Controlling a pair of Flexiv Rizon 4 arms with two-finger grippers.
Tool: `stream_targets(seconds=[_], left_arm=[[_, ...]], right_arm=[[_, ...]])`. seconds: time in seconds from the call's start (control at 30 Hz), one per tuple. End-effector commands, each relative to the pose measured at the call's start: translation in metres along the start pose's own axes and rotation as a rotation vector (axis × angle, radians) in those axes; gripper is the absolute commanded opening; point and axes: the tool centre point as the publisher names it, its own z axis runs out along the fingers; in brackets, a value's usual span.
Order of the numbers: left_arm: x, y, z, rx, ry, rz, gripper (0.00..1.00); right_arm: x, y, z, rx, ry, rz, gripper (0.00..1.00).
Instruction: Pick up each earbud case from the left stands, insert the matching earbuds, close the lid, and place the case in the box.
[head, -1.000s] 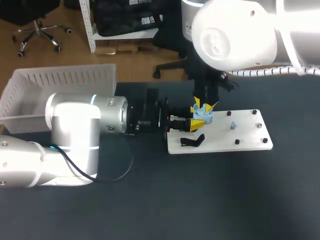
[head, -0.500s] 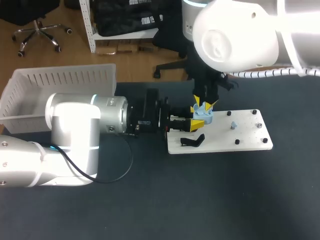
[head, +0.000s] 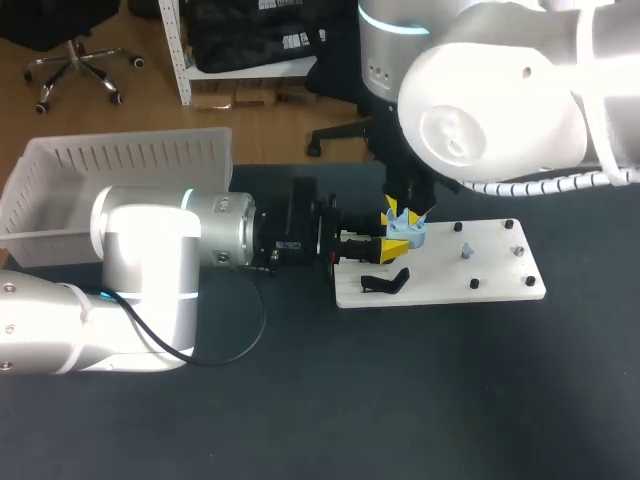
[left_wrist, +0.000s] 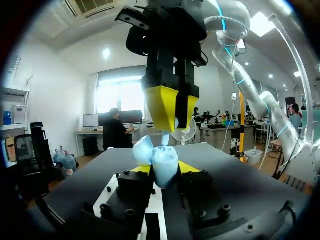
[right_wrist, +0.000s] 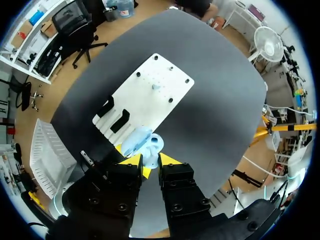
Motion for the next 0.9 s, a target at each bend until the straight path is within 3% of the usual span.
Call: stream_targets(seconds=[0.03, 0.9], left_arm=[[0.0012, -0.0006, 0.0003, -0.004, -0.004, 0.003, 0.0], [0.0012, -0.0006, 0.0003, -0.004, -0.004, 0.003, 0.0]], right_arm=[[0.0007, -0.0045, 0.0017, -0.013, -0.006, 0.005, 0.0], [-0.0029, -0.0015, 0.0057, -0.002, -0.012, 0.026, 0.0]])
